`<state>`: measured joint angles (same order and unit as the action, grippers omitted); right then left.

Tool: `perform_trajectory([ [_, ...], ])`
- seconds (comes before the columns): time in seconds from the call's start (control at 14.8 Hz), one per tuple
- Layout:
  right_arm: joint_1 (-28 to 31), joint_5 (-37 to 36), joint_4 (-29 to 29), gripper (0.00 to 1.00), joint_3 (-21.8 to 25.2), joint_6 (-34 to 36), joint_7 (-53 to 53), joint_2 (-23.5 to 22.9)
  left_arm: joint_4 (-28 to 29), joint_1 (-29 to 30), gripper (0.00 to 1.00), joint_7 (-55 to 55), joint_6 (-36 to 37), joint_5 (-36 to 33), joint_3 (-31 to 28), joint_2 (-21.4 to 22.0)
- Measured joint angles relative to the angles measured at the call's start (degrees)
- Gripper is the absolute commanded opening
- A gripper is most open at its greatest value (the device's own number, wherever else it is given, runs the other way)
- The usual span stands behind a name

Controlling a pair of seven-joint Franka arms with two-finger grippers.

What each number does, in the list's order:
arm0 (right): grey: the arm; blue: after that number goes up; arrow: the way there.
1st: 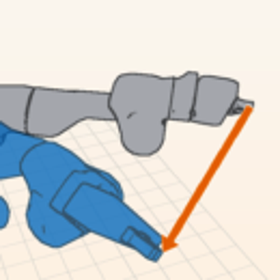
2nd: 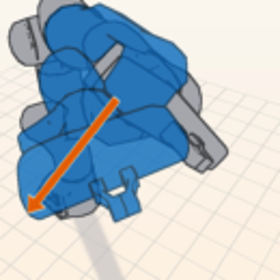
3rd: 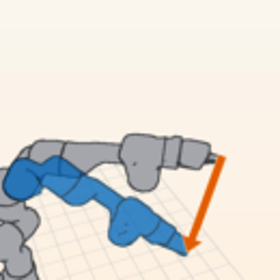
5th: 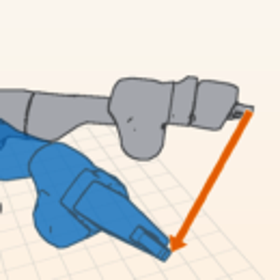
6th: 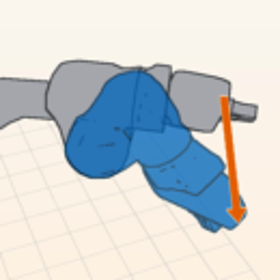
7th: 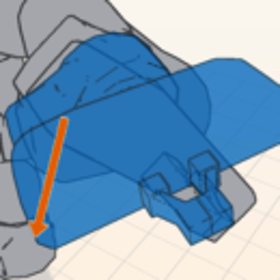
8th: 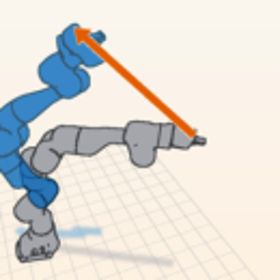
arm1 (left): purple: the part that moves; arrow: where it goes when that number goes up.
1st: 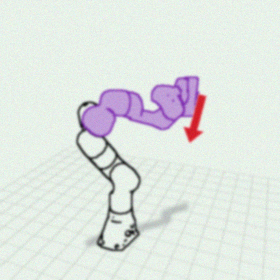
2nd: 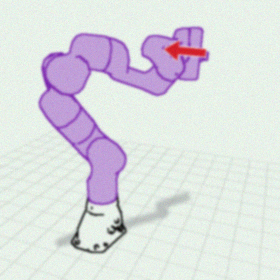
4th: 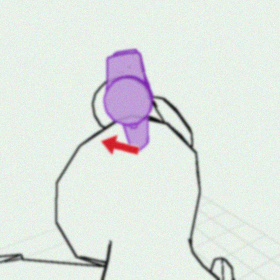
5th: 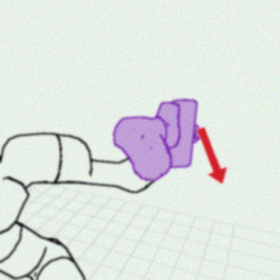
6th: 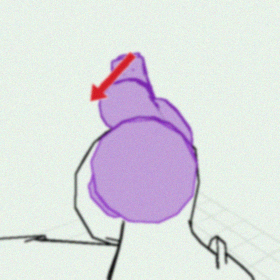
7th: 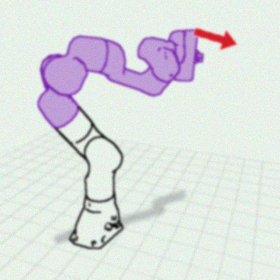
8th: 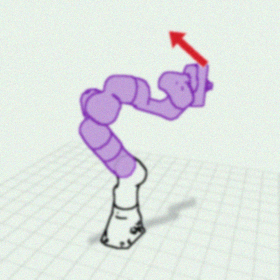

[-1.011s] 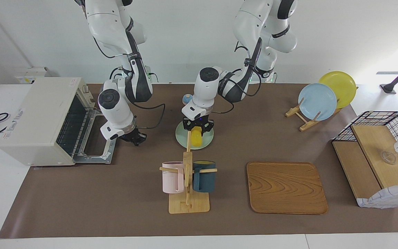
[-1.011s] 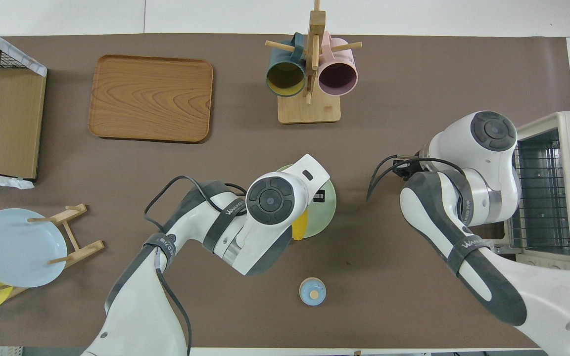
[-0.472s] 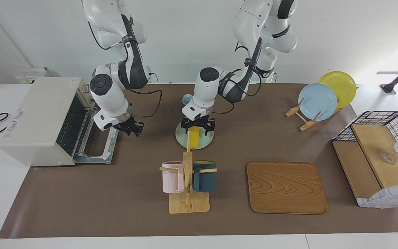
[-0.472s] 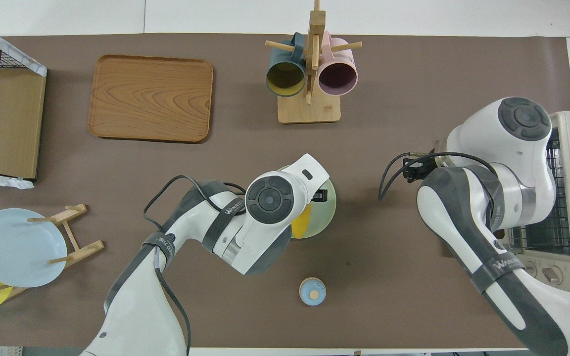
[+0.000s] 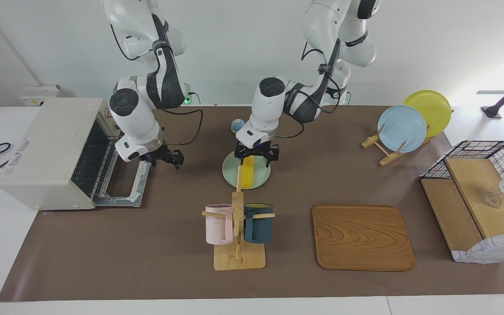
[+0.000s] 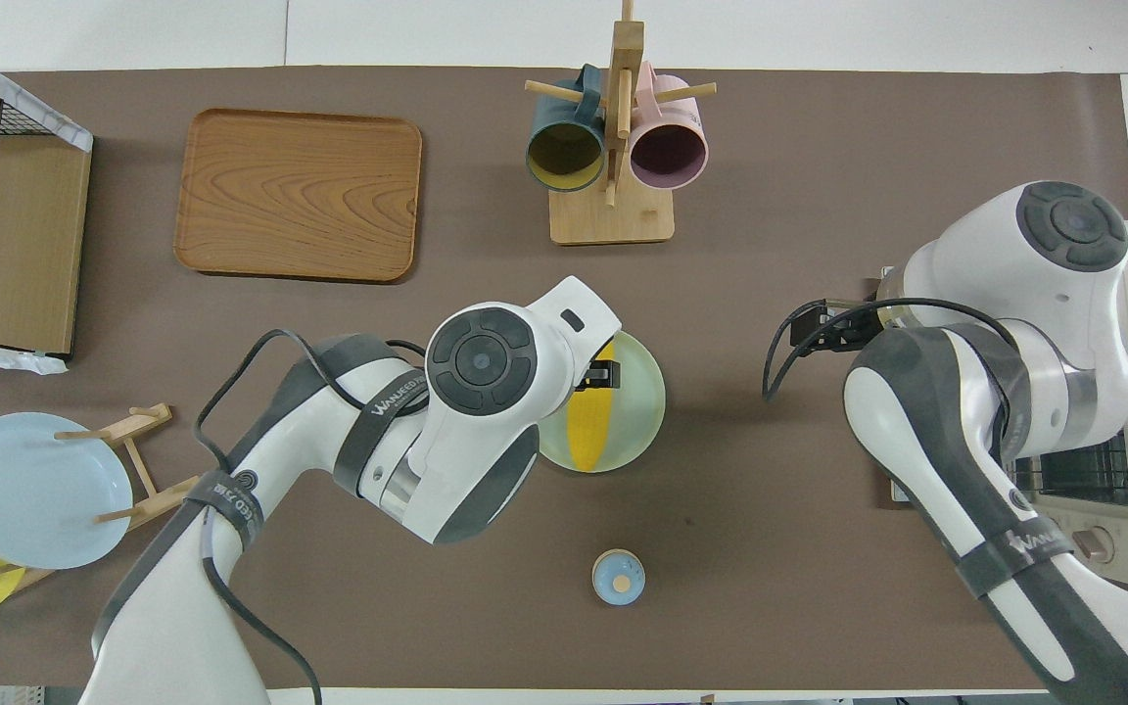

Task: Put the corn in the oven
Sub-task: 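Release the corn and withdraw the left gripper while the right gripper reaches the plate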

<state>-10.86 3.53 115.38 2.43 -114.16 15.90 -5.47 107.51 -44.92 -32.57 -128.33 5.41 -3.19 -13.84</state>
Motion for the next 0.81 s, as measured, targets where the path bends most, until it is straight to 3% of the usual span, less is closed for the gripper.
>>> perform_trajectory([
  [0.34, -0.11, 0.0, -4.44, 1.0, -1.39, 4.26, 0.0, 0.39, -0.02, 4.9, 1.0, 4.21, 6.69, 0.0, -0.13, 4.5],
  [0.81, -0.75, 0.05, -3.98, 0.87, -4.99, 2.28, 4.79, 0.38, -0.18, 15.36, 1.0, 15.19, 15.88, 0.0, -0.61, 9.55],
])
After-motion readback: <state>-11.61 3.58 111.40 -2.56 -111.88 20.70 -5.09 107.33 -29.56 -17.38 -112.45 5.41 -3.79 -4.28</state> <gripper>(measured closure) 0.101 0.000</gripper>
